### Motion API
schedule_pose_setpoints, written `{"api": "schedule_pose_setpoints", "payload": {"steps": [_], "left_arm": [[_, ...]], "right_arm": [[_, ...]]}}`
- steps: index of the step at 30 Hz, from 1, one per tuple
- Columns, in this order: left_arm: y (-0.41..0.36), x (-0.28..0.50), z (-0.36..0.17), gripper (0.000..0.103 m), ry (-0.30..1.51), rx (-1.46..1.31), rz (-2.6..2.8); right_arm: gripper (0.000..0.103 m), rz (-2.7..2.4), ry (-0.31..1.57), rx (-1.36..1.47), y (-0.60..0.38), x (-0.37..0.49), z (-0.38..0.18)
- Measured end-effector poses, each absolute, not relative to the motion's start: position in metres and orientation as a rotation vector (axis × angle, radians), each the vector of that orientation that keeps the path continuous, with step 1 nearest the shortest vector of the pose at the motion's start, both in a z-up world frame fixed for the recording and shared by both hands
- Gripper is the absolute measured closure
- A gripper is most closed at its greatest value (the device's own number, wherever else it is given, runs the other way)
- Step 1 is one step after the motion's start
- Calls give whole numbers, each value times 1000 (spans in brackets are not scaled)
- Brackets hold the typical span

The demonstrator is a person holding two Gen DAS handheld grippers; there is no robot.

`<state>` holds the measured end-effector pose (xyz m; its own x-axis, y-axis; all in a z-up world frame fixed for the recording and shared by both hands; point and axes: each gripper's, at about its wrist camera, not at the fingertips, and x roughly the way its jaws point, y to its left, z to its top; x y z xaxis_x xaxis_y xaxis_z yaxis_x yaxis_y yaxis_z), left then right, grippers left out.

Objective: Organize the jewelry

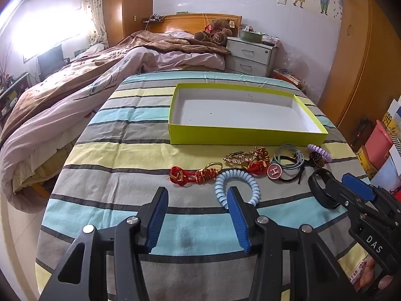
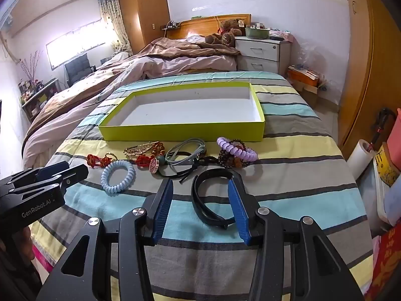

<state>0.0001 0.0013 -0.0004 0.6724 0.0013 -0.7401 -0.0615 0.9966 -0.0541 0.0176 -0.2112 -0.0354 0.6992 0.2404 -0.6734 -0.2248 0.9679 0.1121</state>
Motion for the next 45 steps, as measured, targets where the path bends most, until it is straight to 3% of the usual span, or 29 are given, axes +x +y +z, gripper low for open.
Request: {"api": "schedule_pose_setpoints", "payload": {"steps": [45], "left_arm": [[-2, -7, 6, 54, 829, -64, 35]], "right_arm": [[57, 249, 734, 20, -217, 13, -27]]}}
